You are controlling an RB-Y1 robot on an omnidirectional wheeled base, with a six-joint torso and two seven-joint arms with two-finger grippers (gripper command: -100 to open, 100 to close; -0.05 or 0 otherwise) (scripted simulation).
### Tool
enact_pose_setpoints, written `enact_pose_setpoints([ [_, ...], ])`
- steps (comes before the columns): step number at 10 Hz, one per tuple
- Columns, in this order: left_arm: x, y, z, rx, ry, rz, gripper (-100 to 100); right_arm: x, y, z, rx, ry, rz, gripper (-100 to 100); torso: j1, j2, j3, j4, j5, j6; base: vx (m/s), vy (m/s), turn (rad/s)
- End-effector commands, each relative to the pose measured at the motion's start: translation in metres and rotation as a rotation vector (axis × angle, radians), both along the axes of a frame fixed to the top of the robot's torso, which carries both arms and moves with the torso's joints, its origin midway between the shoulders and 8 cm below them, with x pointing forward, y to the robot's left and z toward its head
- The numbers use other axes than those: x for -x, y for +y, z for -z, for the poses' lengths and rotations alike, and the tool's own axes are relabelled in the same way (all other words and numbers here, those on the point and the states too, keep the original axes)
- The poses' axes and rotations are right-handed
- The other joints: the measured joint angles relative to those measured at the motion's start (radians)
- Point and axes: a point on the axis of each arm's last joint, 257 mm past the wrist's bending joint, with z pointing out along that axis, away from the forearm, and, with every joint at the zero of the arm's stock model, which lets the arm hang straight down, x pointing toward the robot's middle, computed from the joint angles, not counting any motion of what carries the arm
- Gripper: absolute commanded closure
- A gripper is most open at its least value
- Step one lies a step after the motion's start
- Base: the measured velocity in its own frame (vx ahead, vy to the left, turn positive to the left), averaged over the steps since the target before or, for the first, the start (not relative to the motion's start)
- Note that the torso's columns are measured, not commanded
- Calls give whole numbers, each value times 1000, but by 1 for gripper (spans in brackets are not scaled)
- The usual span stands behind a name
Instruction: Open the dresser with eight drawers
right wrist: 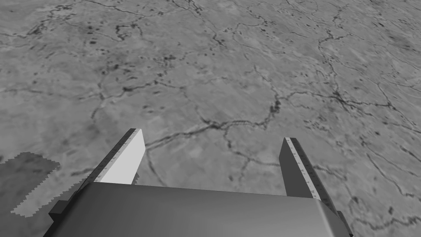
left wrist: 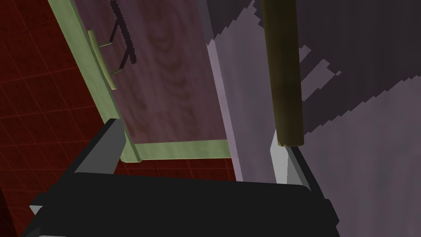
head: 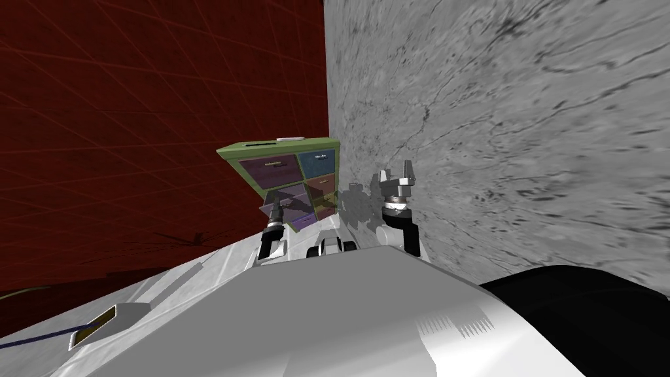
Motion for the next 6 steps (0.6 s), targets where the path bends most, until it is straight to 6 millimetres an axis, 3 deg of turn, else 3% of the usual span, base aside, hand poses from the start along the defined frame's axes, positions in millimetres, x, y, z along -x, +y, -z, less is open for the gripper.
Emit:
enact_pose_setpoints([
  [1, 0, 0, 0, 1, 2, -1, 0, 0, 0, 0, 0, 0, 0, 0, 0, -1, -1, 0, 0, 0, 0, 0, 0],
  [6, 0, 0, 0, 1, 2, 0, 0, 0, 0, 0, 0, 0, 0, 0, 0, 0, 0, 0, 0, 0, 0, 0, 0],
])
